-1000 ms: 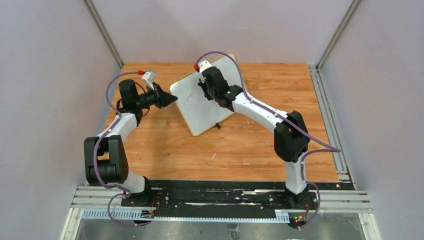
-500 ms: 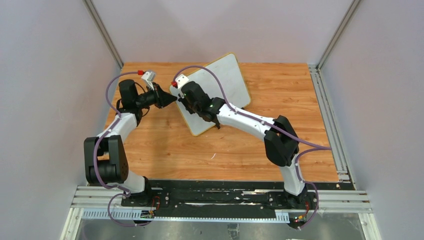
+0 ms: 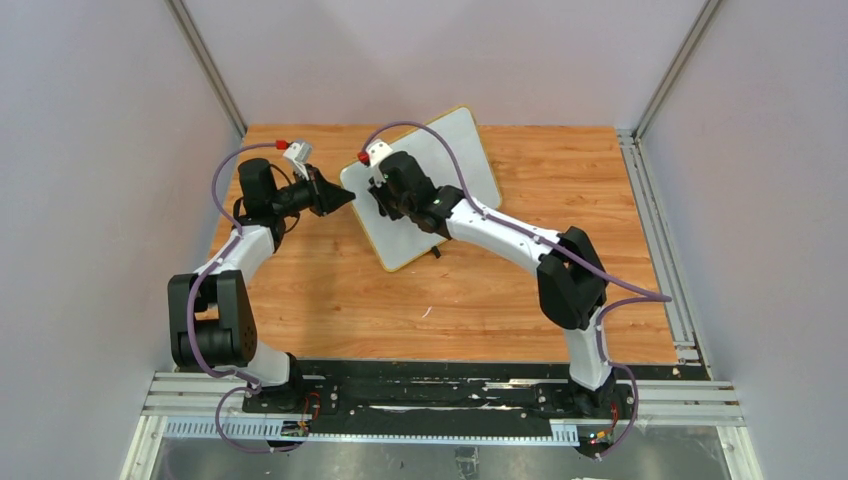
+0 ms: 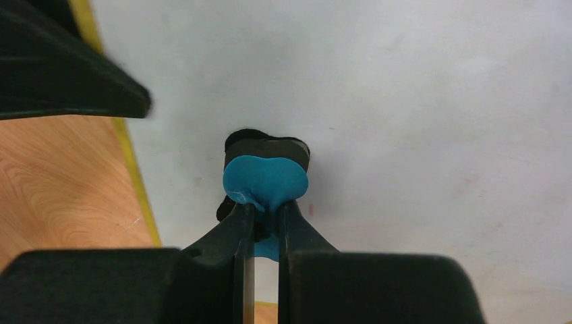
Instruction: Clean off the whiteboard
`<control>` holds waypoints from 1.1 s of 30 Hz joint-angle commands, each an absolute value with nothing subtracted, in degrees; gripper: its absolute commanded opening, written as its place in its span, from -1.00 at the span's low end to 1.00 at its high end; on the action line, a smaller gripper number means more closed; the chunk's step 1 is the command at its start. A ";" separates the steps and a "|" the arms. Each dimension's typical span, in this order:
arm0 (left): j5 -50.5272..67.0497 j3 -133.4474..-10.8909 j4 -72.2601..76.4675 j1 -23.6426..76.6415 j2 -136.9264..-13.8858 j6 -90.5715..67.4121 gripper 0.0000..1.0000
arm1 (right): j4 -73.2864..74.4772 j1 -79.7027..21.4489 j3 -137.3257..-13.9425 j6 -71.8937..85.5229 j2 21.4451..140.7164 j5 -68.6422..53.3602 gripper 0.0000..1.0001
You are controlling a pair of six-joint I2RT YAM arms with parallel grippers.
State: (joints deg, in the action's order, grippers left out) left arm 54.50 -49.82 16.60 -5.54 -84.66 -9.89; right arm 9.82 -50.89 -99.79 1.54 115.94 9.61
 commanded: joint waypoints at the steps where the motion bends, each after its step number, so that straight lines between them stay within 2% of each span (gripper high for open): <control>1: 54.58 -50.63 16.70 -5.16 -83.76 -5.01 -1.00 | 9.02 -44.09 -96.80 0.82 114.30 13.80 -0.99; 14: 54.40 -50.80 16.70 -5.15 -84.06 -5.01 -1.00 | 6.66 -41.80 -90.48 3.44 109.76 11.16 -0.99; 33: 54.40 -50.80 16.65 -5.16 -84.02 -5.00 -1.00 | 4.36 -53.88 -90.27 6.00 112.01 11.89 -0.99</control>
